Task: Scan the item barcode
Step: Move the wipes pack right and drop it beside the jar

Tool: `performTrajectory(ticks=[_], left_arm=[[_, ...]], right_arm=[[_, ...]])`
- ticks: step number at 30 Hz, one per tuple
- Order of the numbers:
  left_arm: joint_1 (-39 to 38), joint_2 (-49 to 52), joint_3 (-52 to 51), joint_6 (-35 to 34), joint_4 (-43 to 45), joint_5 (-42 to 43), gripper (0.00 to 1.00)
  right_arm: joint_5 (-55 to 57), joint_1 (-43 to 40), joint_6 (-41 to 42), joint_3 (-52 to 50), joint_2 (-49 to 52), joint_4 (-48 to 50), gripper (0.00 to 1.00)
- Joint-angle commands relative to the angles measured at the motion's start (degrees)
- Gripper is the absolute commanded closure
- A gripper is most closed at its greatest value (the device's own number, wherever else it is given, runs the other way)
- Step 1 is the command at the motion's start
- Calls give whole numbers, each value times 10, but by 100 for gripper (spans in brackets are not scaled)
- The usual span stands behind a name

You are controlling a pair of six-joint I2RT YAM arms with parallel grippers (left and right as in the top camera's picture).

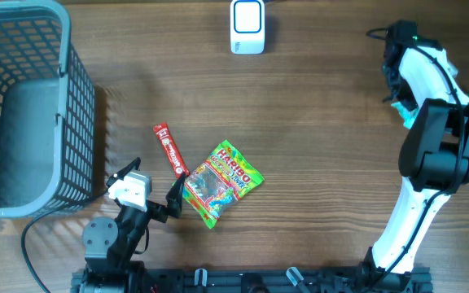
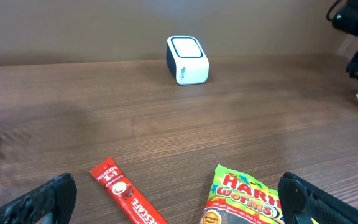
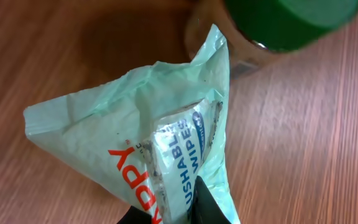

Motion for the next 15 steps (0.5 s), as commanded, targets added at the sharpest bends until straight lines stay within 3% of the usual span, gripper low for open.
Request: performTrajectory(ticks=[1,3,4,6,11,12,15], left_arm=[[-2,-2,-3,-5,2,-5,0],[-2,-2,-3,-5,2,-5,0],[-2,-2,-3,-5,2,-5,0],[-2,-2,-3,-5,2,-5,0],[-2,-2,-3,-5,2,-5,0],[-2,-2,-3,-5,2,-5,0],[-2,-2,-3,-5,2,-5,0]], right_arm=[[3,-32,51,9,-13,-19,91],[-12,-43,28,21,-15,-32,36],[-21,-44,0,28,-18,-34,0],[-45,-39,-79,52,-34,-38,0],[-84,6,-85,79,-110,-73,0],[-147,26,-96,79,-137,-84,0],[-414,79,-295,79,-173,-93,0]])
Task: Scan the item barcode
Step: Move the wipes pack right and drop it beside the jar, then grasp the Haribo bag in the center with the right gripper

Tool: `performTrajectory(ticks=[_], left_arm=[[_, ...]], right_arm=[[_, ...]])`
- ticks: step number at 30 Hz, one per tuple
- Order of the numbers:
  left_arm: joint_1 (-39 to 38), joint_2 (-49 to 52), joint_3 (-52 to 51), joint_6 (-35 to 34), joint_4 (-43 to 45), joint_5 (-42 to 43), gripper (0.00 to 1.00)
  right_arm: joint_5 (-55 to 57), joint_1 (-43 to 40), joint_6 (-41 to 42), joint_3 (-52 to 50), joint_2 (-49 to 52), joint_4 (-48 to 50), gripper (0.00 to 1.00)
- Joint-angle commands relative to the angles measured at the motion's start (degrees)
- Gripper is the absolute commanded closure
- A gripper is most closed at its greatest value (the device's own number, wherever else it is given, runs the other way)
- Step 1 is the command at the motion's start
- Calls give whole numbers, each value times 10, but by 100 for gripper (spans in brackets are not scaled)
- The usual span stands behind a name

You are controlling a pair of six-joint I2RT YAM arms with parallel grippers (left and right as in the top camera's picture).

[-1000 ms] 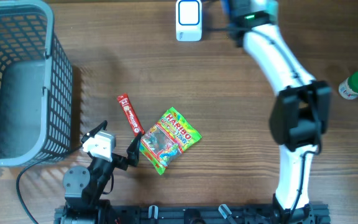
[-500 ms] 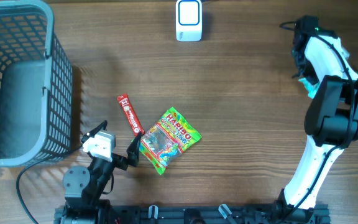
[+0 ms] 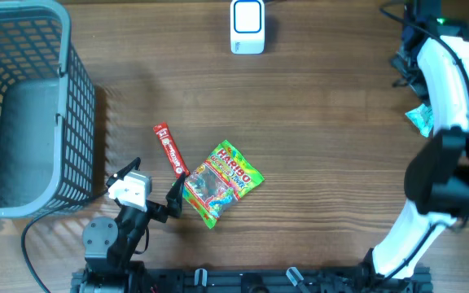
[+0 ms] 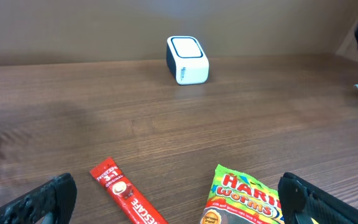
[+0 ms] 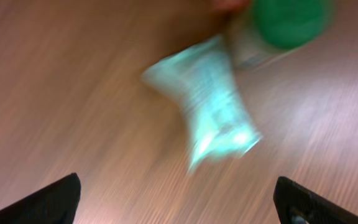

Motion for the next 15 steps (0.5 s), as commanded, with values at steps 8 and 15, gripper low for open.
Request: performTrajectory(ticks=[8,15], left_arm=[[-2,-2,-3,-5,2,-5,0],[-2,-2,-3,-5,2,-5,0]], right_arm=[[-495,198,48,-120,-39,-164,0],[-515,314,163,-241,-39,-139,0]])
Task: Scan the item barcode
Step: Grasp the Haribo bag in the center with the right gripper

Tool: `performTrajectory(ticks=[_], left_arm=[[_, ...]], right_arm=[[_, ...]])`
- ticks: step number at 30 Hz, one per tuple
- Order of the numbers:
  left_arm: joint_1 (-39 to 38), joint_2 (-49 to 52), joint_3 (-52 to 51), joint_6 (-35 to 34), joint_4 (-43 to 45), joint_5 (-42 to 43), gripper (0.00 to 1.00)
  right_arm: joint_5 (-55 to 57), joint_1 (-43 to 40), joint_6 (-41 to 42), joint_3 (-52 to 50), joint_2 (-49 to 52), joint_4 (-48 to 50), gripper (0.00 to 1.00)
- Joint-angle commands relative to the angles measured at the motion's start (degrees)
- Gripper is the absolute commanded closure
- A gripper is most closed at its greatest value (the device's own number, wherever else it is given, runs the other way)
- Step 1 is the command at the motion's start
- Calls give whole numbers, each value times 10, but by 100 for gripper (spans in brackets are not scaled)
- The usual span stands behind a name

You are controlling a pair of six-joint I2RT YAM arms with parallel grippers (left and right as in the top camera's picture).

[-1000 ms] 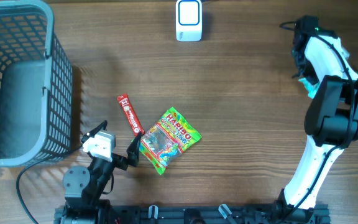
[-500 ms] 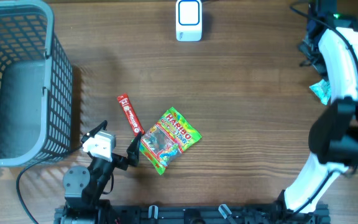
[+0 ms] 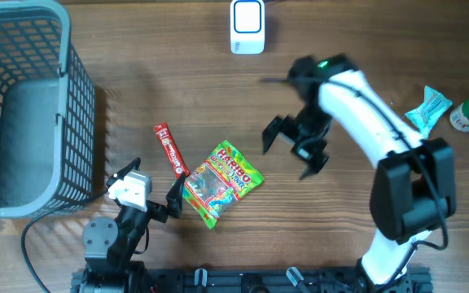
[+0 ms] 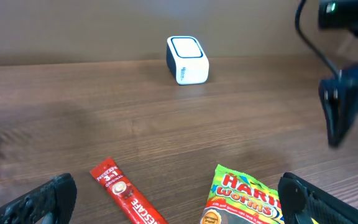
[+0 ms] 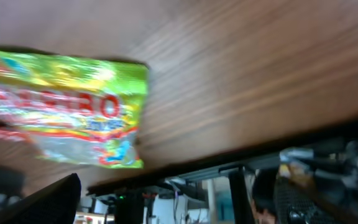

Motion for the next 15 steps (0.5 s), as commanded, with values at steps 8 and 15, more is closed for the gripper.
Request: performTrajectory(ticks=[8,15], left_arm=[[-2,-2,-3,-5,2,-5,0],[-2,-2,-3,-5,2,-5,0]], right_arm=[[33,183,214,-63,7,267,0],[37,219,306,-130,7,304,8]])
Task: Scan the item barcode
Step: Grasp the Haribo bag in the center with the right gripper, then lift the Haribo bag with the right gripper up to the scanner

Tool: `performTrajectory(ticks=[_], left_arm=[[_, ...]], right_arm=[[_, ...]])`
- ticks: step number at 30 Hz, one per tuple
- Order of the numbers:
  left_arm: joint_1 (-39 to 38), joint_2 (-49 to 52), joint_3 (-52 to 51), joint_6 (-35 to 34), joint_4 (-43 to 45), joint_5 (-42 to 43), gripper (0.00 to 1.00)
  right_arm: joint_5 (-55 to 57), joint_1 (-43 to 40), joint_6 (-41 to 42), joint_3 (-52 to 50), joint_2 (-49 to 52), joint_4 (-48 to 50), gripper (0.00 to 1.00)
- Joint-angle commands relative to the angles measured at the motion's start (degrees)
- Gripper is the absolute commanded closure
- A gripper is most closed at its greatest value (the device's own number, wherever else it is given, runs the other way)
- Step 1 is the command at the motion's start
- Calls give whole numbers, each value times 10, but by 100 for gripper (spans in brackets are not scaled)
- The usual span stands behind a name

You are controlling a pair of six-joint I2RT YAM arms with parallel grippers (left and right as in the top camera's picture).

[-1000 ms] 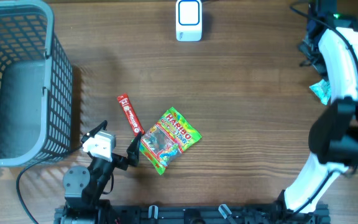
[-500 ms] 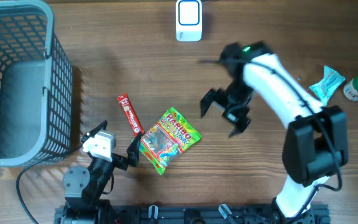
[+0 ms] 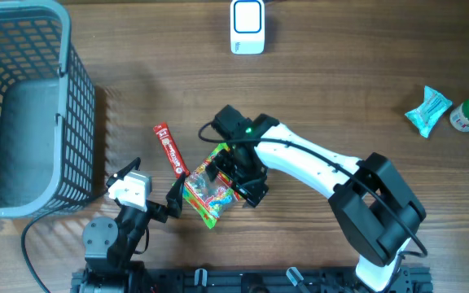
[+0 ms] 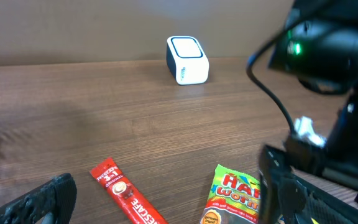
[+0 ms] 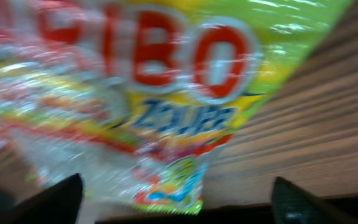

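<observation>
The green Haribo gummy bag (image 3: 204, 198) lies flat on the wood table, left of centre near the front. My right gripper (image 3: 234, 179) hangs open right over it, a finger on each side. In the right wrist view the bag (image 5: 135, 87) fills the frame, blurred, with nothing between the fingers (image 5: 55, 202). The white barcode scanner (image 3: 247, 26) stands at the far edge; the left wrist view shows the scanner (image 4: 187, 60) too. My left gripper (image 3: 156, 172) rests open by the front edge, just left of the bag (image 4: 232, 193).
A red Nescafe stick (image 3: 170, 150) lies left of the bag. A grey mesh basket (image 3: 72, 122) stands at far left. A pale green wipes pack (image 3: 427, 110) and a green-lidded bottle sit at far right. The right arm (image 4: 328, 93) crosses the left wrist view.
My right gripper, still open, has moved from mid-table right of the Haribo bag to directly above the bag. The left arm and the items on the table have not moved.
My right gripper was first shut on the wipes pack at the far right. Then it was open, the pack lying beside the green-lidded bottle. Then it was open over mid-table, and now over the Haribo bag. The left gripper stayed open in place.
</observation>
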Motion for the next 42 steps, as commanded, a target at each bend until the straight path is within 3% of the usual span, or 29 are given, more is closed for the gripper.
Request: performTrajectory(ticks=[1,6,10,11,12,13,16,20,23,27,33,42], left_arm=[[-2,-2,-3,-5,2,-5,0],[-2,-2,-3,-5,2,-5,0],[-2,-2,-3,-5,2,-5,0],[-2,-2,-3,-5,2,-5,0],[-2,-2,-3,-5,2,-5,0],[-2,-2,-3,-5,2,-5,0],[-2,-2,-3,-5,2,-5,0],[-2,-2,-3,-5,2,-5,0],[-2,-2,-3,-5,2,-5,0],[-2,-2,-3,-5,2,-5,0],[-2,-2,-3,-5,2,-5,0],[-2,-2,-3,-5,2,-5,0]], right_arm=[[12,3,53,-33,7,1,8],[47,6,59,-69,7,80,11],[58,15,114,-124,7,134,46],[61,17,123,-141,7,152,59],[67,17,122,-153,7,167,84],[83,17,120,-162,7,176,96],[124,17,111,-166,7,168,96],[56,-31,21,-136,-42,160,96],[23,-81,30,-111,-116,77,96],[-151,-160,48,-107,-229,34,96],[-268,-178,348,-107,-262,-28,96],[-231,-181,370,-111,-257,-54,95]])
